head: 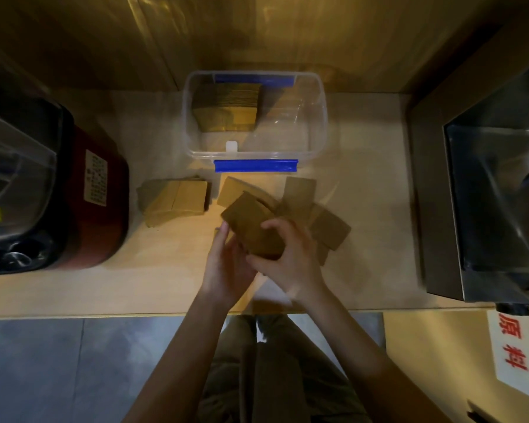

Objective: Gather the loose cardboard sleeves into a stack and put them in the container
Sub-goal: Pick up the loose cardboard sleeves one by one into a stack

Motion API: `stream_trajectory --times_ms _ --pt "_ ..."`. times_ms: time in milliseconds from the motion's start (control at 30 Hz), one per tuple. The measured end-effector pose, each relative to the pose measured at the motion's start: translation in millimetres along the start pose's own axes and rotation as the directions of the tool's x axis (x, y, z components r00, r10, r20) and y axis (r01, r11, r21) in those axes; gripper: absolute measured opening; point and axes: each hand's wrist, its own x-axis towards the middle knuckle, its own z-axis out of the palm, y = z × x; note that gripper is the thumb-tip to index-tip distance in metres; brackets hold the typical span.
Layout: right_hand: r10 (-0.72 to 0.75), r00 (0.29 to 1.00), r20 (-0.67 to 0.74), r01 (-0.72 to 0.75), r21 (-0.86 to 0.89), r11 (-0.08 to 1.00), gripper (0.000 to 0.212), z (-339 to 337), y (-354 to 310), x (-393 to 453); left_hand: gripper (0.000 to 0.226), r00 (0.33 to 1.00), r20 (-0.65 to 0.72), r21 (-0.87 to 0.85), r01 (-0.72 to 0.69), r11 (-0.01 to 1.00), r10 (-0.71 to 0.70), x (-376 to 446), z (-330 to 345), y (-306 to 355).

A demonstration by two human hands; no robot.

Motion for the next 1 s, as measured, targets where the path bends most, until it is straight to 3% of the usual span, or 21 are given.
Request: stream_trajectory --times_ms 133,333,433,500,600,700,800,1000 --pt "-0.085 0.985 0.151 0.085 0.003 0.996 0.051 15.7 -0.9 -5.7 0.088 0.998 -0.043 -0.053 -0.050 0.997 0.047 -4.4 -5.2 -2.2" --pt "-0.159 0.951 0.265 0.175 -0.038 0.984 0.051 24.4 2.6 -6.0 0.059 0.993 -0.057 -0.201 -0.108 0.974 0.099 -8.2 -22.7 -11.0" --pt "-0.102 0.940 0.325 0.063 0.130 0.990 0.035 18.1 4.3 2.4 0.055 0.993 -0.055 -0.311 -0.115 0.943 0.103 -8.6 -29.7 -11.8" --pt "-0.025 0.975 0.220 -0.017 0.188 0.982 0.028 15.3 8.7 12.9 0.056 0.991 -0.104 -0.373 -0.113 0.921 0.080 -10.7 -32.8 -10.2" --pt "-0.043 0.999 -0.028 0.038 -0.158 0.987 0.036 17.4 22.7 34.7 0.065 0.986 -0.162 -0.444 -0.117 0.888 0.049 -14.8 -36.8 -4.2" --pt "-0.086 0.996 -0.005 0.077 -0.384 0.920 0.061 26.9 34.4 51.2 0.071 0.980 -0.195 -0.466 -0.132 0.875 0.044 -19.4 -42.2 0.5" --pt "-0.106 0.993 0.043 0.113 -0.478 0.871 0.072 37.7 43.7 56.9 0.075 0.979 -0.198 -0.477 -0.131 0.869 0.038 -22.2 -44.6 3.2" --pt "-0.183 0.982 -0.038 0.141 -0.495 0.858 0.060 44.5 51.3 55.8 0.087 0.984 -0.178 -0.450 -0.073 0.890 -0.009 -24.5 -46.2 0.7"
